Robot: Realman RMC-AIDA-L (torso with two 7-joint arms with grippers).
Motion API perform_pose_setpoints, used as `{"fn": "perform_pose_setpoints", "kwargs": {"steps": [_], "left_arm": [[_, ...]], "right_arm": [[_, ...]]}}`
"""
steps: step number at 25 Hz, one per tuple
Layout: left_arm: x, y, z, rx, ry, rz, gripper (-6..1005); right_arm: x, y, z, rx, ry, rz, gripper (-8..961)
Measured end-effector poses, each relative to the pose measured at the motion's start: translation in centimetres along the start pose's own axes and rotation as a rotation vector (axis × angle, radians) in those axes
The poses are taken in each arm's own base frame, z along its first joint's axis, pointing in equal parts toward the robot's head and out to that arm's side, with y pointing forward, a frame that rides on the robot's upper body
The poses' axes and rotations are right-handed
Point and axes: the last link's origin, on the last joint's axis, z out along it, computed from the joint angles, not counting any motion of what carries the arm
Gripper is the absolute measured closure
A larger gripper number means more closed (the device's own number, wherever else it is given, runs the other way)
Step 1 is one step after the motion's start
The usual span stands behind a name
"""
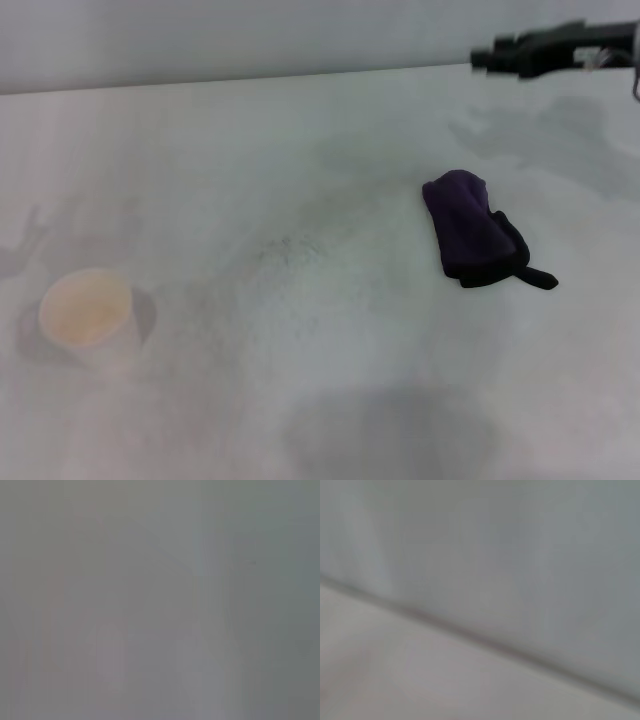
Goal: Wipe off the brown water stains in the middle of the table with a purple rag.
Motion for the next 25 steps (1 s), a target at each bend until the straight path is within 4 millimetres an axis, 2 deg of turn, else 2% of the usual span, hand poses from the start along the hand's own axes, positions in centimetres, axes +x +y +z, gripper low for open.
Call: {"fn": "perform_pose_setpoints", "kwargs": {"steps": [3, 4, 5, 10, 13, 14, 15, 18, 25], "left_arm": [[0.1, -0.4, 0.0, 0.041, 0.009, -0.015, 107], [0.1, -0.5, 0.0, 0.047, 0.011, -0.018, 107], [0.1, -0.6, 0.0, 0.055, 0.012, -0.023, 107], [0.1, -0.7, -0.5, 0.072, 0.020, -0.032, 108], [0.1, -0.8, -1.0, 0.078, 0.025, -0.033, 108], [0.1, -0.8, -1.1, 0.079, 0.025, -0.033, 108], [0.1, -0.8, -1.1, 0.079, 0.025, -0.033, 107], [0.1, -0.8, -1.1, 0.075, 0.023, -0.033, 107], [-0.1, -0.8, -1.3, 0.078, 0.017, -0.048, 107]], "right_arm": [[0.6, -0.8, -1.4, 0.023, -0.194, -0.024, 512], [1.3, -1.2, -2.5, 0.050, -0.325, -0.036, 512], [1.3, -1.2, -2.5, 0.050, -0.325, -0.036, 512], [3.4, -1.9, -4.3, 0.143, -0.598, -0.015, 512], [4.7, -2.0, -4.3, 0.193, -0.654, -0.008, 511], [5.8, -1.9, -4.3, 0.223, -0.678, -0.016, 511], [5.8, -1.9, -4.3, 0.223, -0.678, -0.016, 511], [7.6, -1.0, -4.5, 0.266, -0.736, -0.044, 511], [10.0, 0.5, -5.2, 0.378, -0.851, -0.090, 511]]}}
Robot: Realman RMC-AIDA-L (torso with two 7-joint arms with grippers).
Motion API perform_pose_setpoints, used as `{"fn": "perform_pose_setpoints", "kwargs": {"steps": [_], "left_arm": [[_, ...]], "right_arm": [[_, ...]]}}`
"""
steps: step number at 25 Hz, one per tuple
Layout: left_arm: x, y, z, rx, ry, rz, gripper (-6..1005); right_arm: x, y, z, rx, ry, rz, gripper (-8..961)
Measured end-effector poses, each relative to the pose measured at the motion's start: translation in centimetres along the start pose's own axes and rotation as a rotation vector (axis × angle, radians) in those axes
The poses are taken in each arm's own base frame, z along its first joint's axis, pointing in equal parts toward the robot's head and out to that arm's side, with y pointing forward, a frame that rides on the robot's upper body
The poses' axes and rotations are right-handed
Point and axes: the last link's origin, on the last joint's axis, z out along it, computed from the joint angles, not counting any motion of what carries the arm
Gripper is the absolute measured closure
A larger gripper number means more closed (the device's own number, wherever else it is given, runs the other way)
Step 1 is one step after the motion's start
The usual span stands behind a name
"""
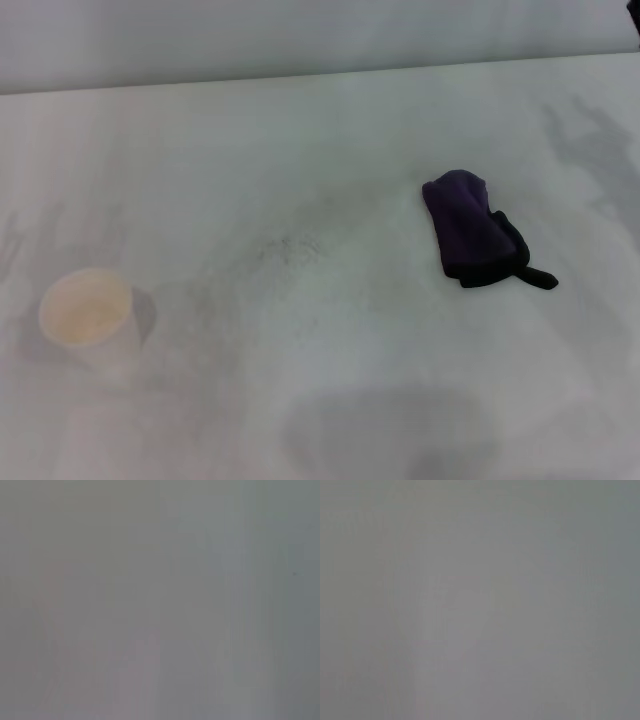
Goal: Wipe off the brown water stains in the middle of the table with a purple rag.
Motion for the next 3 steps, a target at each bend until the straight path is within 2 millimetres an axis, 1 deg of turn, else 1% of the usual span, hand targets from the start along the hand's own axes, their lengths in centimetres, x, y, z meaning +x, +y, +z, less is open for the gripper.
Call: {"fn": "perform_pose_setpoints", "kwargs": {"steps": [3], "left_arm": [[-0.15, -0.06, -0.28, 0.006, -0.007, -0.022, 107]], "right_arm": [[0.46, -0.01, -0.52, 0.023, 0.013, -0.018, 511]]}}
